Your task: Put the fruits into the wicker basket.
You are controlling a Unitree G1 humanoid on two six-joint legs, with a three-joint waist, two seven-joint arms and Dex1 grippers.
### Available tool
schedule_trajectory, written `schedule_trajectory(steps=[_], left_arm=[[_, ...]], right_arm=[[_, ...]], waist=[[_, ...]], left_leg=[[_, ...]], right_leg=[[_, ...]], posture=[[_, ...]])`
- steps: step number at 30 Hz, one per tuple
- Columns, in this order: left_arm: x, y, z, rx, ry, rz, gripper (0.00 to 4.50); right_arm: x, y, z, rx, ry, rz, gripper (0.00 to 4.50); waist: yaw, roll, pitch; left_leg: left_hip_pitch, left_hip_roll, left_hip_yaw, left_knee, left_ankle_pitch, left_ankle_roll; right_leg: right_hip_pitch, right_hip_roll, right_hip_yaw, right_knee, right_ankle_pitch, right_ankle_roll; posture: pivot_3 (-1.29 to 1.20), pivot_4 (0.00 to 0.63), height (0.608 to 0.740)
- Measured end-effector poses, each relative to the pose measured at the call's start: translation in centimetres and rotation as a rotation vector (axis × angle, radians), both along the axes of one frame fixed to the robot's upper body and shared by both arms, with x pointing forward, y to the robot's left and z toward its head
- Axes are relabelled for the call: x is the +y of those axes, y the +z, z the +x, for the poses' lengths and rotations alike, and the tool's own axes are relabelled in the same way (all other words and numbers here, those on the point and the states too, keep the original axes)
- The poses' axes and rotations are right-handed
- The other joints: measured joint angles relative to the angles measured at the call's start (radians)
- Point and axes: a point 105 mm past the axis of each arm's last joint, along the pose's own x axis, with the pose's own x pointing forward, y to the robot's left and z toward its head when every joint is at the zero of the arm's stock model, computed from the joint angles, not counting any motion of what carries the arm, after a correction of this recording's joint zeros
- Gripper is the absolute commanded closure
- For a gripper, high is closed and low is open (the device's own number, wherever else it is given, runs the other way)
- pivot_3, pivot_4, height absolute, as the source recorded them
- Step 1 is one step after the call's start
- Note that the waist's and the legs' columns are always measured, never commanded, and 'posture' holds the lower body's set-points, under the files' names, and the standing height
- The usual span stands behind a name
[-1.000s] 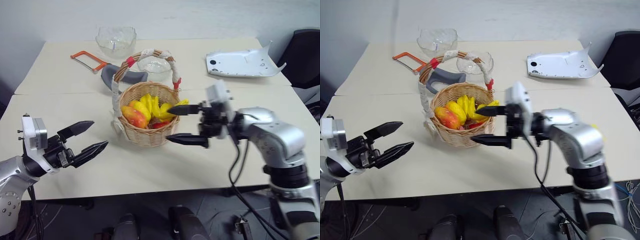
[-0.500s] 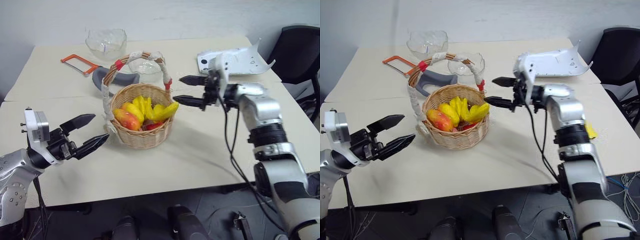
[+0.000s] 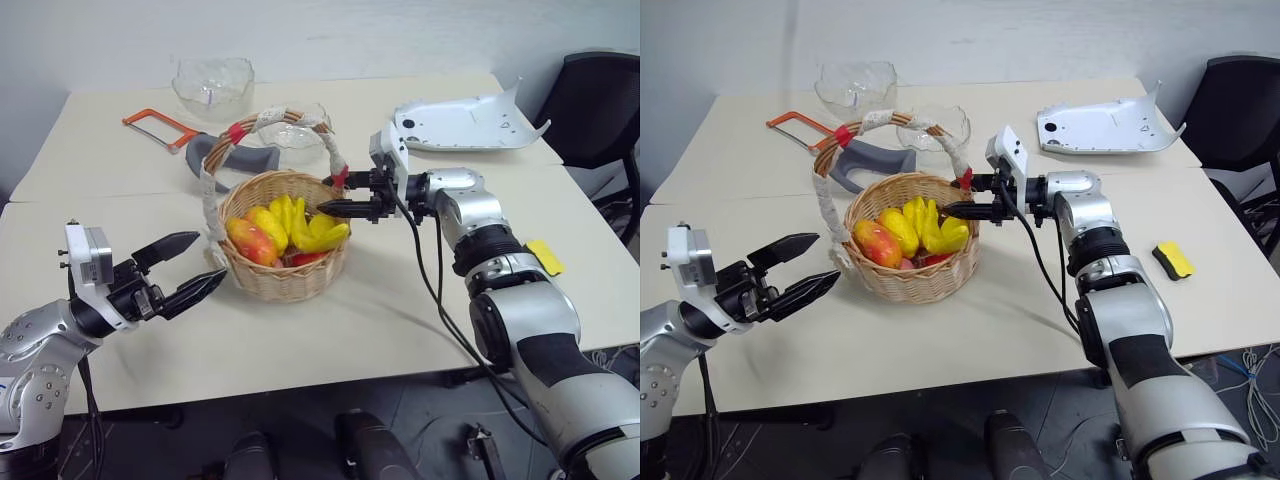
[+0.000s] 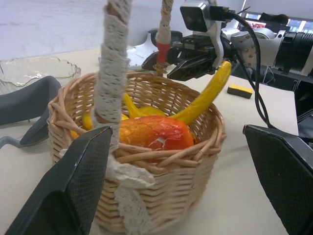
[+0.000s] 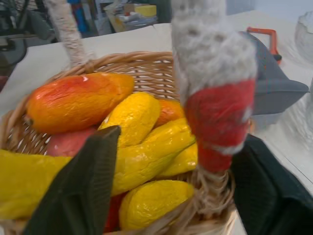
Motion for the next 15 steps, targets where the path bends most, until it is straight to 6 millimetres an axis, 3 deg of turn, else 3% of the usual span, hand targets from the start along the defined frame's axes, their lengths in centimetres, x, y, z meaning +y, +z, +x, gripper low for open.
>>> schedule_trajectory(steps=[6,10,15], left_arm=[[-0.1,-0.1,0.1,0.003,0.001,0.001,0.00],[-0.6,-0.4,0.2,0.016,-0.018,0.008,0.00],[-0.9,-0.7,0.3,0.026,-0.031,0.010,0.00]], right_arm=[[-1.7,1.2,-1.0,-0.057,0.038,-0.002,4.28],[-3.4,0.2,-2.4,-0.050,0.036,0.003,4.36],[-7.1,1.3,-5.5,-0.091,-0.132,0.129,4.36]], waist=[[0.003,0.000,0.000],[0.009,0.000,0.000],[0.031,0.000,0.000]], left_leg=[[0.000,0.000,-0.001,0.000,0.000,0.000],[0.000,0.000,-0.003,0.000,0.000,-0.001],[-0.002,0.002,-0.004,-0.001,-0.001,-0.001]], right_leg=[[0.000,0.000,-0.001,0.000,0.000,0.000],[0.001,-0.001,-0.001,0.000,0.000,0.000],[0.000,-0.001,-0.002,-0.001,0.000,0.001]], posture=[[0.00,0.150,0.740],[0.00,0.150,0.740],[0.00,0.150,0.740]])
